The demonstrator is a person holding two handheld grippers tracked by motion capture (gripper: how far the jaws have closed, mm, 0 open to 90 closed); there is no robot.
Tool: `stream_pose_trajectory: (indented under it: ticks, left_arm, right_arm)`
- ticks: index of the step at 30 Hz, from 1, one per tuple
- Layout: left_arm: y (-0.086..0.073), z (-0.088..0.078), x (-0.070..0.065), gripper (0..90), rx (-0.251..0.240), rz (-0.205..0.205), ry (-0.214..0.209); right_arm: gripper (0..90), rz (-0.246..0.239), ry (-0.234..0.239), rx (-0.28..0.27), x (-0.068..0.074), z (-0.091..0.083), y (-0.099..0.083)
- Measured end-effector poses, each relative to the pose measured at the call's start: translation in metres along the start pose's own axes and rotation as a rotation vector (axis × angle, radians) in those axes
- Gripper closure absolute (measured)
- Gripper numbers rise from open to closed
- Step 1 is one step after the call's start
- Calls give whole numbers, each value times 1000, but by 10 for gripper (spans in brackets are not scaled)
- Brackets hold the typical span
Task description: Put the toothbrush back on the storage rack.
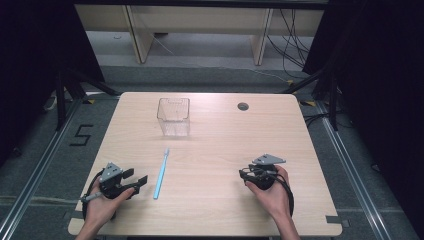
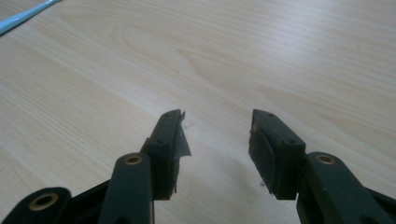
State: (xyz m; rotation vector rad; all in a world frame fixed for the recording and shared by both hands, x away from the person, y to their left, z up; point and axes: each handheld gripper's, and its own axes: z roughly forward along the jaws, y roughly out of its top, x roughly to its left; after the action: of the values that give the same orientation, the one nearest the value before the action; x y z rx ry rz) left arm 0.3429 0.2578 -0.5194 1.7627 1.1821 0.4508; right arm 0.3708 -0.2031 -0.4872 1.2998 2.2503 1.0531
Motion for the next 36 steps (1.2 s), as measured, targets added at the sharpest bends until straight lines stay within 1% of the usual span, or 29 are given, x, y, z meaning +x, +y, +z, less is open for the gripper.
stream_pose_trajectory:
  ticks: [5,7,9,10,11,12,13,14,15,16,17,18,19,20,21,22,23,24,25,26,27,28,29,31,32,33,34,35,36]
  left_arm:
    - [10,-5,-7,331,30,17,-2]
    - [16,-9,-9,333,71,29,-3]
    - [22,-9,-11,343,100,43,-16]
    - [27,-11,-11,349,142,75,-22]
    - [27,-11,-11,356,142,75,-22]
    - [34,-9,-11,360,170,84,-21]
    - [34,-9,-11,363,170,84,-21]
    - [43,-7,-10,364,248,125,-16]
    - [47,-6,-10,366,268,133,-7]
    - [47,-6,-10,367,268,133,-7]
    - [53,-1,-10,366,314,130,-15]
    - [53,-1,-10,364,314,130,-15]
    - [56,1,-12,364,334,120,-19]
    - [59,4,-13,365,345,107,-17]
    - [61,6,-15,367,358,86,-7]
    - [65,8,-14,368,375,98,-16]
    - [67,10,-16,369,381,80,-10]
    - [73,13,-16,371,439,74,-7]
    - [73,13,-16,372,439,74,-7]
    - [78,16,-18,375,486,61,-7]
    - [78,16,-18,375,486,61,-7]
    - [83,20,-19,374,543,40,2]
    - [83,20,-19,374,543,40,2]
    - [88,27,-24,375,596,9,21]
    - [90,30,-27,375,615,-9,38]
    - [90,30,-27,373,615,-9,38]
    - [91,36,-30,371,664,-13,45]
    - [91,36,-30,372,664,-13,45]
    - [92,39,-31,372,683,-12,49]
  right_arm:
    - [512,62,-19,67,-2,-5,0]
    - [509,57,-40,75,-3,-6,0]
    - [509,77,-39,96,-3,-9,1]
    - [512,79,-41,102,-3,-10,1]
    - [512,79,-41,102,-3,-10,1]
    - [515,89,-44,103,-2,-11,2]
    - [515,89,-44,103,-2,-11,2]
    - [515,79,-33,96,-3,-11,3]
    - [515,67,-43,105,-4,-13,4]
    - [515,73,-53,120,-4,-14,4]
    - [515,84,-59,132,-3,-15,4]
    - [515,84,-59,132,-3,-15,4]
    - [515,98,-56,134,-3,-15,5]
    - [515,95,-62,143,-3,-16,5]
    - [516,101,-49,138,-3,-16,5]
    - [516,99,-51,140,-4,-16,5]
    - [516,95,-82,152,-5,-17,5]
    - [516,110,-67,146,-4,-17,5]
    - [516,110,-67,146,-4,-17,5]
    - [516,109,-67,152,-4,-18,5]
    - [516,109,-68,152,-4,-17,5]
    - [516,109,-62,149,-4,-17,5]
    - [516,109,-62,149,-4,-17,5]
    - [516,128,-57,159,-1,-16,5]
    - [516,114,-54,159,-2,-16,5]
    - [516,114,-54,159,-2,-16,5]
    - [515,114,-50,157,-1,-16,5]
    - [515,114,-50,157,-1,-16,5]
    - [515,105,-48,151,-1,-15,5]
